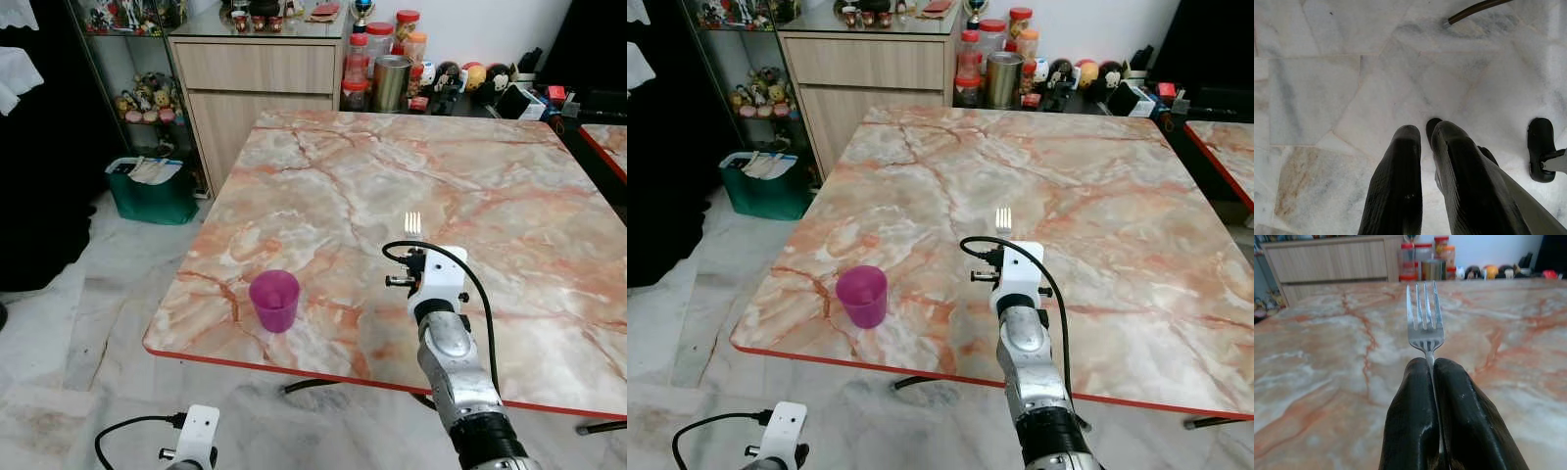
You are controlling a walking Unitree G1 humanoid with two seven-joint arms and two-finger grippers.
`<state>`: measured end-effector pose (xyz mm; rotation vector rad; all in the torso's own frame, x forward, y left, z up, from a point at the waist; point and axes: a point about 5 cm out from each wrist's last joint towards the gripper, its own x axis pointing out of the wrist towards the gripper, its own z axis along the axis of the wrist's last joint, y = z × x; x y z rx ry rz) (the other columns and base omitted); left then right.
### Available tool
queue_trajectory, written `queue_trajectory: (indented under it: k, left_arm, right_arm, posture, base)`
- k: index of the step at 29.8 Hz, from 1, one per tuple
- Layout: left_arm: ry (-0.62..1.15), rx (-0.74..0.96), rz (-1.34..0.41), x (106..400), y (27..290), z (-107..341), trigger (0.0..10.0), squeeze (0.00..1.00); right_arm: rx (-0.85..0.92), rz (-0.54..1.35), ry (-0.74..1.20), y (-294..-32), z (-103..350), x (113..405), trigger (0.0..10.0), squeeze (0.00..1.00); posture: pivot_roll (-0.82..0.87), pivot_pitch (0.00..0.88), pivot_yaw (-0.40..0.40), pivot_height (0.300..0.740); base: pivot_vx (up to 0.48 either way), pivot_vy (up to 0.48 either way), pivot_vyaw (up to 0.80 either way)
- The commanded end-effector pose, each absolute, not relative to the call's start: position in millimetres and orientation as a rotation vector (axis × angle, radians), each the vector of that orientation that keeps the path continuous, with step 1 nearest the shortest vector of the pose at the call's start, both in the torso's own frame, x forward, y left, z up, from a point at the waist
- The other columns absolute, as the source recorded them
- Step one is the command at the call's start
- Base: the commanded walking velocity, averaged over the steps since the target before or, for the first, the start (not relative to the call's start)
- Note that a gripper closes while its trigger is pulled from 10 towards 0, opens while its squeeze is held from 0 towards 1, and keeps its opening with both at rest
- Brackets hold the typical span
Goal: Setting the table
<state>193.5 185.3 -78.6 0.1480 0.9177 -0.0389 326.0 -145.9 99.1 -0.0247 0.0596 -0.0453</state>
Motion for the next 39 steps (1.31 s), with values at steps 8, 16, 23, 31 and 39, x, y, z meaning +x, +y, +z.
queue_trajectory:
  k: [8, 16, 23, 31, 39]
  left_arm:
    - [0.915, 0.159, -0.032, 193, 186, -79, 10.0, 0.00]
    - [0.907, 0.158, -0.036, 196, 185, -77, 10.0, 0.00]
    - [0.911, 0.157, -0.032, 195, 186, -78, 10.0, 0.00]
    - [0.909, 0.157, -0.036, 195, 186, -78, 10.0, 0.00]
    - [0.910, 0.156, -0.043, 195, 184, -78, 10.0, 0.00]
  right_arm:
    - [-0.037, -0.057, -0.015, -153, 117, 331, 10.0, 0.00]
    - [-0.032, -0.057, -0.047, -154, 124, 332, 10.0, 0.00]
    - [-0.034, -0.064, -0.054, -157, 126, 333, 10.0, 0.00]
    - [-0.035, -0.061, -0.056, -157, 128, 334, 10.0, 0.00]
    - [-0.041, -0.050, -0.050, -155, 127, 332, 10.0, 0.00]
  posture:
    - [-0.02, 0.000, -0.009, 0.736]
    - [-0.02, 0.000, -0.006, 0.736]
    - [-0.02, 0.000, -0.008, 0.736]
    - [-0.02, 0.000, -0.010, 0.736]
    - [-0.03, 0.000, -0.013, 0.736]
  base:
    - [0.000, -0.204, 0.00]
    - [0.000, -0.320, 0.00]
    - [0.000, -0.385, 0.00]
    - [0.000, -0.386, 0.00]
    - [0.000, -0.384, 0.00]
